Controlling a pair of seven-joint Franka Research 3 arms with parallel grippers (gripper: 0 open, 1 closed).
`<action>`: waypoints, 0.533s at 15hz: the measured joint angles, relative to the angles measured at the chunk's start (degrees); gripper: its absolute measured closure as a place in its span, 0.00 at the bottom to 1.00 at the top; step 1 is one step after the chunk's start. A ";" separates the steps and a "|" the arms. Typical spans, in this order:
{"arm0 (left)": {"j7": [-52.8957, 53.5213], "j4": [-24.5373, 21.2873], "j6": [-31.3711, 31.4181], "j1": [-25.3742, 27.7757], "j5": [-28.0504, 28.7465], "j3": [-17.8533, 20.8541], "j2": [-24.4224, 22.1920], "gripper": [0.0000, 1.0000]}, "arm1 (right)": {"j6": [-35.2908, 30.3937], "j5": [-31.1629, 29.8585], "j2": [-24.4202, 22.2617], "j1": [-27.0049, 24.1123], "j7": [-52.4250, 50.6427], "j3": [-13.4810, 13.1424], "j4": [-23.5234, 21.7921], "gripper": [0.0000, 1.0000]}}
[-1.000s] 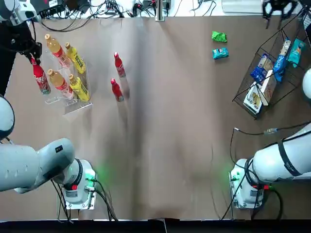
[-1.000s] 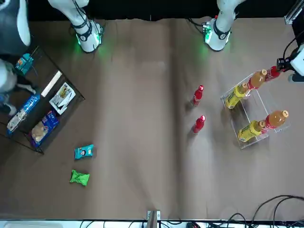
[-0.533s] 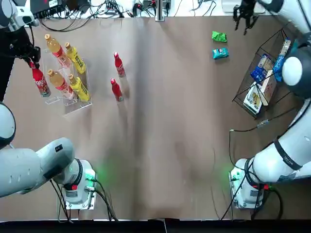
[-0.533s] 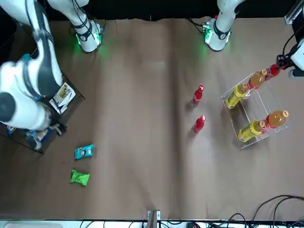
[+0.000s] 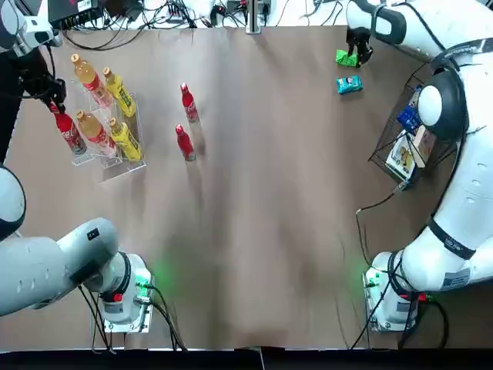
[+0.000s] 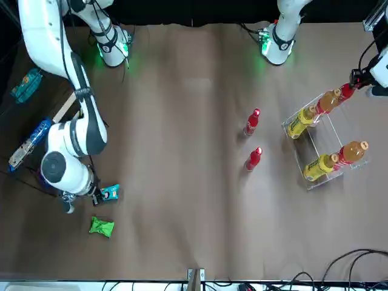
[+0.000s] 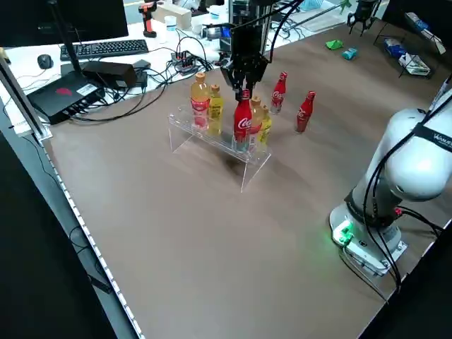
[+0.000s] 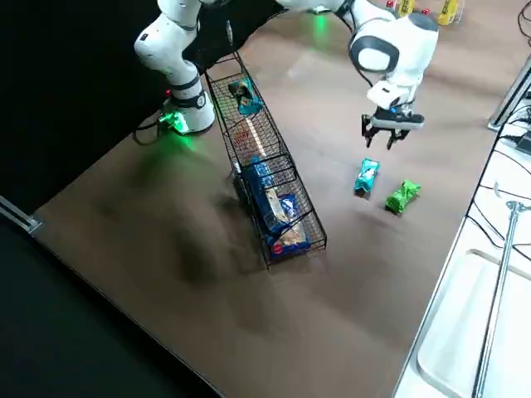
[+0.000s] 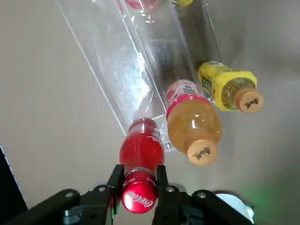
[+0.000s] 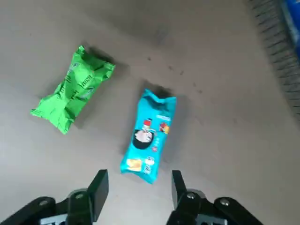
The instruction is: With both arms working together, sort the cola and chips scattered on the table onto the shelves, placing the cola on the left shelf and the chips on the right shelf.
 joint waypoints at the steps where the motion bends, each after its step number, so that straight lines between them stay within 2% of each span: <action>1: 0.17 -0.09 0.01 0.26 -0.06 0.01 -0.08 0.68 | 2.01 0.00 1.15 0.00 0.34 -0.02 -0.01 0.37; 3: 0.25 -0.24 0.01 0.43 -0.09 0.03 -0.28 0.68 | 5.51 -0.24 3.58 0.00 0.45 -0.03 0.00 0.37; 6: 0.25 -0.38 0.21 0.44 -0.22 0.04 -0.35 0.68 | 6.41 -3.47 6.89 -0.01 0.48 -0.14 -0.44 0.37; 8: 0.26 -0.40 0.33 0.47 -0.23 0.05 -0.40 0.55 | 7.64 -4.19 8.32 -0.01 0.49 -0.18 -0.74 0.37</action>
